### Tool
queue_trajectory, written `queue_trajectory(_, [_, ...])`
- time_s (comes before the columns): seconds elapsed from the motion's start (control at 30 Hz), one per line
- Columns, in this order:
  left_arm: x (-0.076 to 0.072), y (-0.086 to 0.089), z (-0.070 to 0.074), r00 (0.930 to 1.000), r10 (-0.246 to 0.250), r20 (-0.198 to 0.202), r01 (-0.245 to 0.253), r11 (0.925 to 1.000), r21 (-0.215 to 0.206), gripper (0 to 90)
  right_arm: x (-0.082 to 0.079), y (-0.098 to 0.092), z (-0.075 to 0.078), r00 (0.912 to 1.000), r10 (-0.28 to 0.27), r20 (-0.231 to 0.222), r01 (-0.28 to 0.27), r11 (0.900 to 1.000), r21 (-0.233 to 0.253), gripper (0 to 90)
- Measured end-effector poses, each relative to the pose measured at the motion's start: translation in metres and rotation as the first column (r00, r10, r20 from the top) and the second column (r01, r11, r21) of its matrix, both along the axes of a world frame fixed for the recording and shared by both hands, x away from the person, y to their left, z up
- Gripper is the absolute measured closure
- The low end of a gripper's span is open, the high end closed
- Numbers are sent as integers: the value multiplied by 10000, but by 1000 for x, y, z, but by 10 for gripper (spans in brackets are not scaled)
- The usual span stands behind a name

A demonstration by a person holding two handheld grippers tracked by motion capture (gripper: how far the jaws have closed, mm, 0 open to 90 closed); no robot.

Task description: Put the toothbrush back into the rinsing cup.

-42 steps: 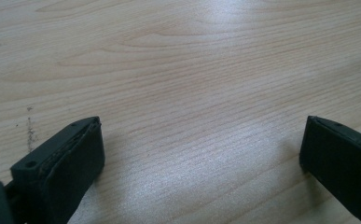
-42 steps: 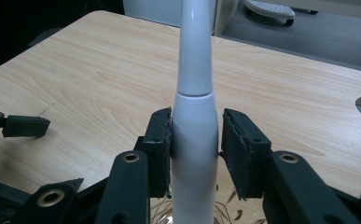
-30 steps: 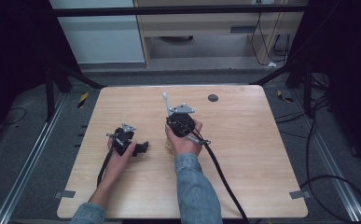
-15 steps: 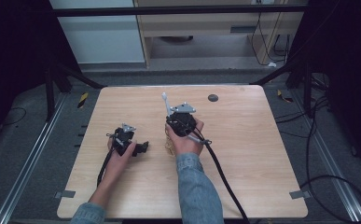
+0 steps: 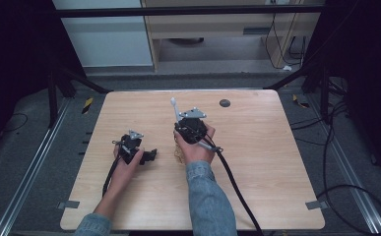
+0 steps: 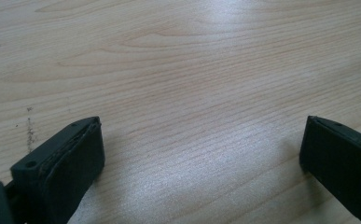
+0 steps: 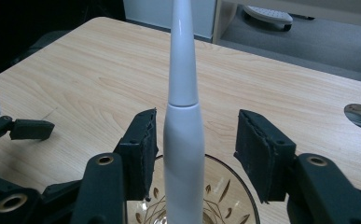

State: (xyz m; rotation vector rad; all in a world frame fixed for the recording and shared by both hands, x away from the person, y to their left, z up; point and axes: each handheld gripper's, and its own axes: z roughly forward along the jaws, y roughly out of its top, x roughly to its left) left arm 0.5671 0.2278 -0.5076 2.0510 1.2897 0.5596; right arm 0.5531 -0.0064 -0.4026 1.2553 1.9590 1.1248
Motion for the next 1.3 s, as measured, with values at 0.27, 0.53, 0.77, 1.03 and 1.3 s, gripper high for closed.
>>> queue_trajectory(0.27, [0, 0, 0, 10000, -2, 3, 2, 10000, 14, 0, -2, 0, 3, 10000, 48, -27, -48, 10000, -13, 448])
queue_trajectory(0.53, [0, 0, 0, 10000, -15, 9, 15, 10000, 22, 0, -5, 1, 5, 9999, 116, -23, -116, 9999, -8, 391])
queue_trajectory(0.77, [0, 0, 0, 10000, -14, 11, 14, 10000, 18, 0, -10, -2, 10, 10000, 19, 34, -19, 10000, -82, 307])
queue_trajectory(1.03, [0, 0, 0, 10000, -18, 8, 18, 10000, 25, 0, -12, -3, 11, 9998, -61, 178, 65, 9998, -212, 153])
queue_trajectory(1.3, [0, 0, 0, 10000, -32, 6, 32, 10000, 23, 0, -11, -6, 12, 9994, 58, 344, -49, 9997, -257, 80])
